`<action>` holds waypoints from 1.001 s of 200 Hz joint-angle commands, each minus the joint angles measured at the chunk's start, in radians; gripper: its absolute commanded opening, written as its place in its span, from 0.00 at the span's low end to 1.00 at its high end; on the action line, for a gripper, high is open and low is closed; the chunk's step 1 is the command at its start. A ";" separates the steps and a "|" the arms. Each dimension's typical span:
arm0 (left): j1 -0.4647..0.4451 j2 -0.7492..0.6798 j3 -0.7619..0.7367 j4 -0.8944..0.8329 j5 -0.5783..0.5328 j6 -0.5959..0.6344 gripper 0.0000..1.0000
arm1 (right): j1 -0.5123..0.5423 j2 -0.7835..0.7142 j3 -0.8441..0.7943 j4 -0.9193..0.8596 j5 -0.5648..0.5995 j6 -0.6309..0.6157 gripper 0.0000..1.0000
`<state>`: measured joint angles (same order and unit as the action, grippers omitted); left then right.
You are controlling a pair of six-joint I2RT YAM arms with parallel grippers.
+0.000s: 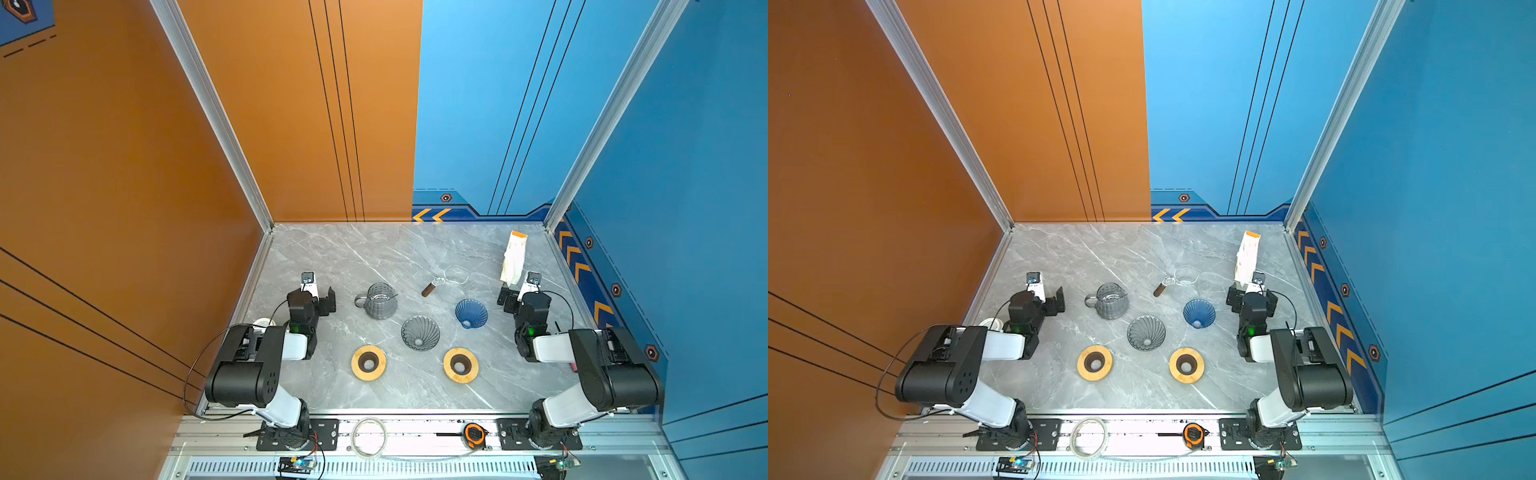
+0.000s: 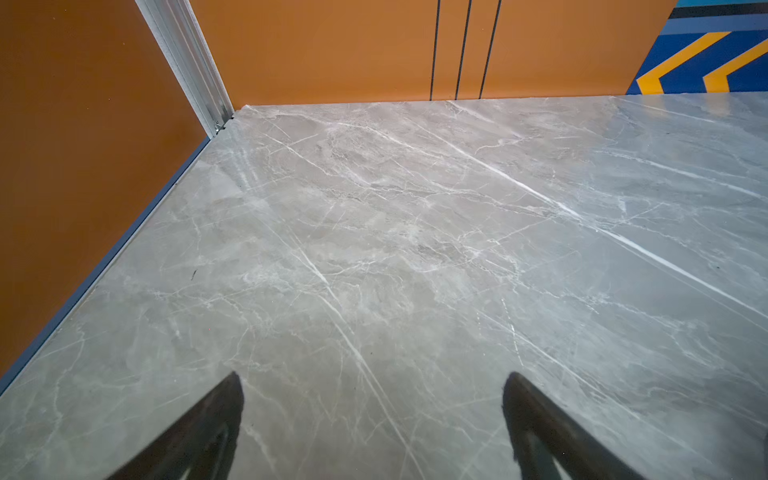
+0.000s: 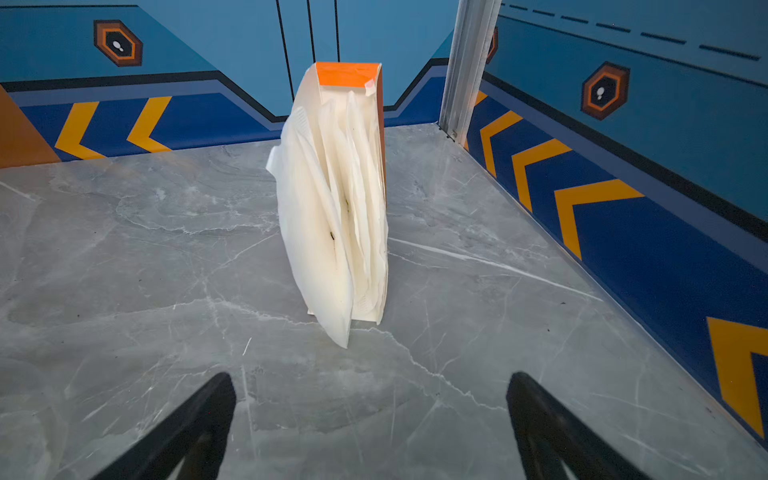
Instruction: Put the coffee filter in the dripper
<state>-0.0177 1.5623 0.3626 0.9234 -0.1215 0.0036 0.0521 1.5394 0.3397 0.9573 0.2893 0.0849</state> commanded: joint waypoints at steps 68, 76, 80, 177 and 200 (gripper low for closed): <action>-0.005 0.000 0.019 -0.005 0.010 0.007 0.98 | 0.009 0.008 0.015 -0.011 0.002 -0.005 1.00; -0.005 -0.001 0.018 -0.005 0.010 0.006 0.98 | 0.009 0.008 0.017 -0.012 0.002 -0.007 1.00; -0.005 0.000 0.019 -0.004 0.010 0.006 0.98 | 0.009 0.008 0.015 -0.011 0.002 -0.005 1.00; -0.001 0.000 0.019 -0.005 0.018 0.004 0.98 | 0.008 0.009 0.016 -0.012 -0.003 -0.006 1.00; 0.006 0.002 0.020 -0.005 0.029 0.000 0.98 | -0.001 0.007 0.018 -0.017 -0.023 -0.002 1.00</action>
<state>-0.0196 1.5620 0.3626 0.9234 -0.1211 0.0036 0.0544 1.5394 0.3393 0.9573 0.2886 0.0849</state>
